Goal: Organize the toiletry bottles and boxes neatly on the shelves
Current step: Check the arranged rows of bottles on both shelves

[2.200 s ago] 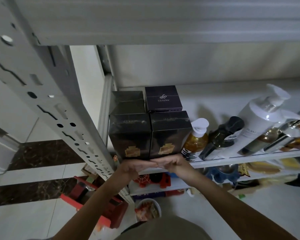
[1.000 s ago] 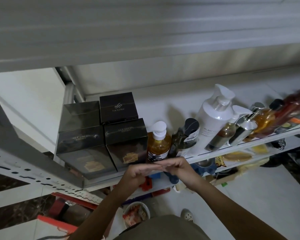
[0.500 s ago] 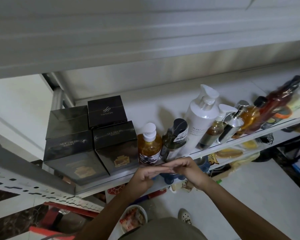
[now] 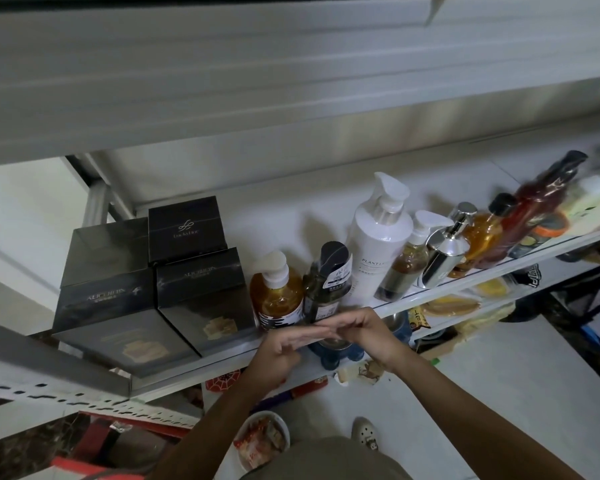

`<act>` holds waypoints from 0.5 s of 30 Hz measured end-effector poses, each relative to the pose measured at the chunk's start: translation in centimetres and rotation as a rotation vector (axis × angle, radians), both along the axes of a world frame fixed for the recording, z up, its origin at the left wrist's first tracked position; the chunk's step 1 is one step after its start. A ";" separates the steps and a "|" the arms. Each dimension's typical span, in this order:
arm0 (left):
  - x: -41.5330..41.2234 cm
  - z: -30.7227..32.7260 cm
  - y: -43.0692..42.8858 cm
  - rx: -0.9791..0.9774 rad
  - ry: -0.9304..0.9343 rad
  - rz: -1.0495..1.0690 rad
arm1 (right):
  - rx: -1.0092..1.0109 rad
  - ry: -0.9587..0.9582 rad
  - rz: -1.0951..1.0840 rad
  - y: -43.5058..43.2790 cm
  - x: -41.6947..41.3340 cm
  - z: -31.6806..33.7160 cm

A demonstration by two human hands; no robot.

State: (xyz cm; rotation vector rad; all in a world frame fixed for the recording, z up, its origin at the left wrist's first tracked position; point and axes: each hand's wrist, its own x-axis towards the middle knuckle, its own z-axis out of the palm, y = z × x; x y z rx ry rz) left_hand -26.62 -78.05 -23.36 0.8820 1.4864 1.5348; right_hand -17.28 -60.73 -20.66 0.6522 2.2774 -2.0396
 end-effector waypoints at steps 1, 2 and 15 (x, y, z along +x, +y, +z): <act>-0.1 -0.1 0.1 -0.006 0.005 -0.005 | 0.005 0.000 0.006 0.1 0.0 0.1; -0.1 -0.3 0.2 -0.006 0.015 -0.007 | 0.010 -0.006 0.014 0.1 -0.1 0.1; 0.2 0.0 0.3 -0.031 0.068 0.080 | 0.029 -0.013 0.075 0.7 -0.7 0.1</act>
